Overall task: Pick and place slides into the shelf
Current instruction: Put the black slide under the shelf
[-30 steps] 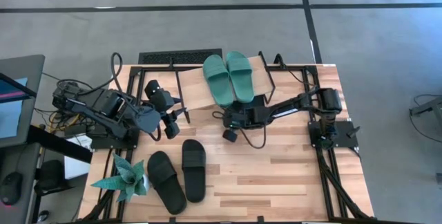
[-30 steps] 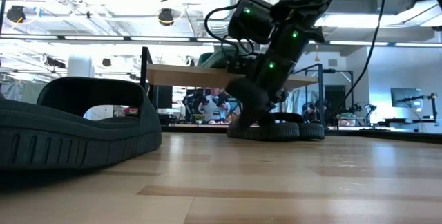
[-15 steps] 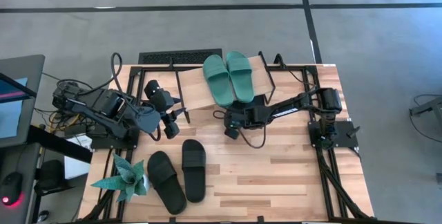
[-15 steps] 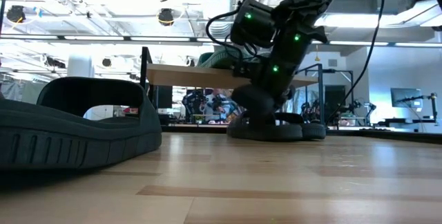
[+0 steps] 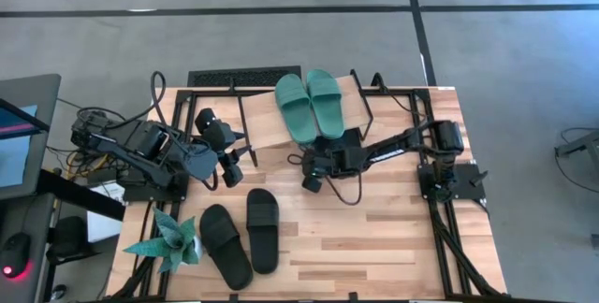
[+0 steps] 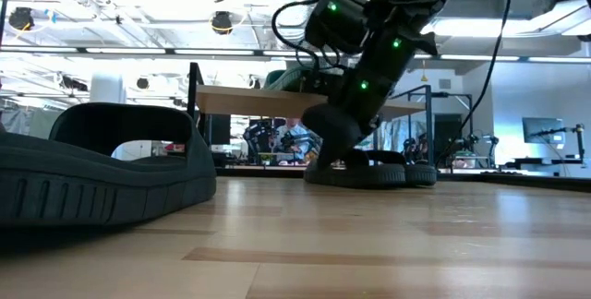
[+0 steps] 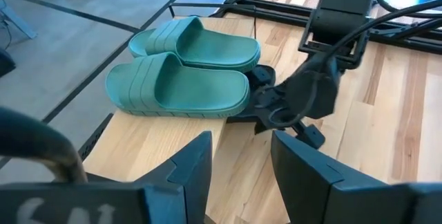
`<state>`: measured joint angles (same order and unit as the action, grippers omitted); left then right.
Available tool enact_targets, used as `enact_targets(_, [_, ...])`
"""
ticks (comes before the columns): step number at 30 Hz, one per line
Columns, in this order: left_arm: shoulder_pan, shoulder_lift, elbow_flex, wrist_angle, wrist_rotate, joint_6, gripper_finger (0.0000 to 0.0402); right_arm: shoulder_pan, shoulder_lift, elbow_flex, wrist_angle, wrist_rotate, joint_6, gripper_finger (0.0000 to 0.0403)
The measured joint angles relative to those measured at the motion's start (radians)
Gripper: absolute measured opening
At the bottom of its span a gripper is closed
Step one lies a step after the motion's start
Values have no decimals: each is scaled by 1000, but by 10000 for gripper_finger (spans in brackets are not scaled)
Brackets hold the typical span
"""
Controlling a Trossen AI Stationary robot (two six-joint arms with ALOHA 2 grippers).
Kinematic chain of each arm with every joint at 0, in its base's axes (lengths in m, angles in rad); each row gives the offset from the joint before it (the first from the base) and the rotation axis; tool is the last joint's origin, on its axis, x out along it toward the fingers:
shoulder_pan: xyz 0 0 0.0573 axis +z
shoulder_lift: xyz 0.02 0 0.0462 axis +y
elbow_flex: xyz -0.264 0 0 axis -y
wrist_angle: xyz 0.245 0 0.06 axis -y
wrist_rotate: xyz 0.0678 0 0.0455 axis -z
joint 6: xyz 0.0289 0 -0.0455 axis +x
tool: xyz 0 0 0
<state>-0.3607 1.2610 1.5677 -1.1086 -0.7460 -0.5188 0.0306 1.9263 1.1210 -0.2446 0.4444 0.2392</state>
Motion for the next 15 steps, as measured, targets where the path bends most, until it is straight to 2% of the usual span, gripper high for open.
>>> enact_targets(8, [0,0,0,0,0,-9,139,25,-4,0,28,-12,-51,0])
enact_targets(15, [0,0,0,1,1,-9,139,72,-90,0,35,-54,-130,0])
